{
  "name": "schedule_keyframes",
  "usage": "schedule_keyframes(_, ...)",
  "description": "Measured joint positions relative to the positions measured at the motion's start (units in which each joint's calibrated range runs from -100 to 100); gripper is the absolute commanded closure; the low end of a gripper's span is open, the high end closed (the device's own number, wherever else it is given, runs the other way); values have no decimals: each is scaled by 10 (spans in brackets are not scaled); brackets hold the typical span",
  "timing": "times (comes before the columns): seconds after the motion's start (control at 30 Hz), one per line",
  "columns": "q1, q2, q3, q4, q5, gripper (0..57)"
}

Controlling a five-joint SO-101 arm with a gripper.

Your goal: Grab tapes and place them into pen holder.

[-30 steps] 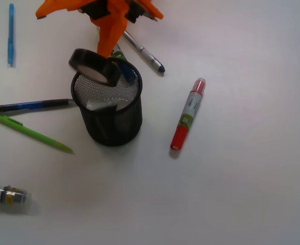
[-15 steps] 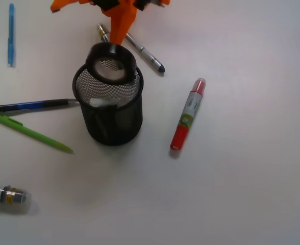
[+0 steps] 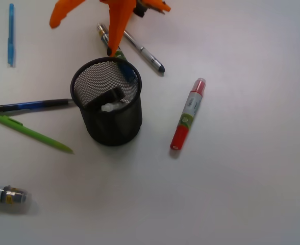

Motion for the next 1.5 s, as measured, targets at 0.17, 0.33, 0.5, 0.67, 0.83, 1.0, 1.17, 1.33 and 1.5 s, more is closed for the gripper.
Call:
schedule_keyframes(0.17,0,126,-202,218,0,119)
schedule_keyframes(0.33,12,125,-286,379,-4,119)
schedule_keyframes(0.5,58,-34,-178,410,-8,119)
schedule_keyframes(0.67,100,-284,35,392,23,119)
schedule_keyframes(0.83,64,-472,217,321,119,120)
schedule_keyframes(1.0,64,-573,385,231,190,312)
schedule_keyframes(1.17,64,-666,527,192,217,575)
schedule_keyframes(1.33,41,-741,553,254,222,572)
schedule_keyframes(1.5,-10,-743,593,258,223,572)
